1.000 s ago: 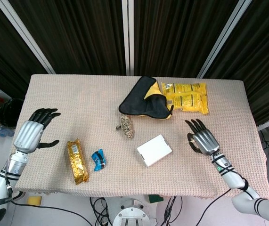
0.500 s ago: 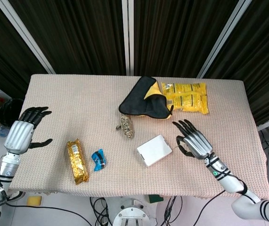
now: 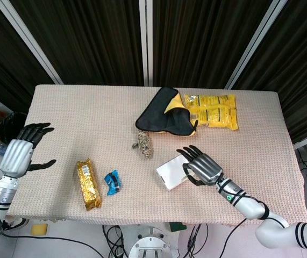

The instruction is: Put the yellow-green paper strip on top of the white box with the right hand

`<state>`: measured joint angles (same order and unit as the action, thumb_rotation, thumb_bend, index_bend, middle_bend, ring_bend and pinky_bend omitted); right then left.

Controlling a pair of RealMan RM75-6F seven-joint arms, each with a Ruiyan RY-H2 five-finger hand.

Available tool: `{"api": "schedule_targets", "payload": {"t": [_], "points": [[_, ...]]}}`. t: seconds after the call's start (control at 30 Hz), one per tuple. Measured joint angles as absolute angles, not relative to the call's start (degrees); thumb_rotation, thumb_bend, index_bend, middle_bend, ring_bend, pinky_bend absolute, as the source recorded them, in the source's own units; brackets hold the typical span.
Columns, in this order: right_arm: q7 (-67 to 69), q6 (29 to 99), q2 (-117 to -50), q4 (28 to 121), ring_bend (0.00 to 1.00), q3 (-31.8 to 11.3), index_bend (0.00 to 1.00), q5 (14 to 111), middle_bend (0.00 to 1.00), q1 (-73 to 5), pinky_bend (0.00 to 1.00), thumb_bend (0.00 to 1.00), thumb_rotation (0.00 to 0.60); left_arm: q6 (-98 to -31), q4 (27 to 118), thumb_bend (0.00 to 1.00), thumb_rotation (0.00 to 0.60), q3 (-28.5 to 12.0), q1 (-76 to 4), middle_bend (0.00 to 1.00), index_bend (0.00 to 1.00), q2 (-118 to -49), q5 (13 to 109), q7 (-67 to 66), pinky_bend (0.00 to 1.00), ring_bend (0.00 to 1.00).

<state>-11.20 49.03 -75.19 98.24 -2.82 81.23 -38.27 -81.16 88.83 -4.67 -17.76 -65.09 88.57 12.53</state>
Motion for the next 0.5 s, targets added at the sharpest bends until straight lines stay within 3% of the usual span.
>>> {"api": "schedule_targets", "payload": {"t": [0.5], "points": [[-15.33,47.73,-79.41,94.38,0.0,-3.1,0.61,78.86,0.0,-40.59,0.0,0.44,0.6,-80.52,88.34,0.01,0.6,-4.96,-17.91,0.15,0.2,-64.82,88.4,13.22,0.12,0.12]]}}
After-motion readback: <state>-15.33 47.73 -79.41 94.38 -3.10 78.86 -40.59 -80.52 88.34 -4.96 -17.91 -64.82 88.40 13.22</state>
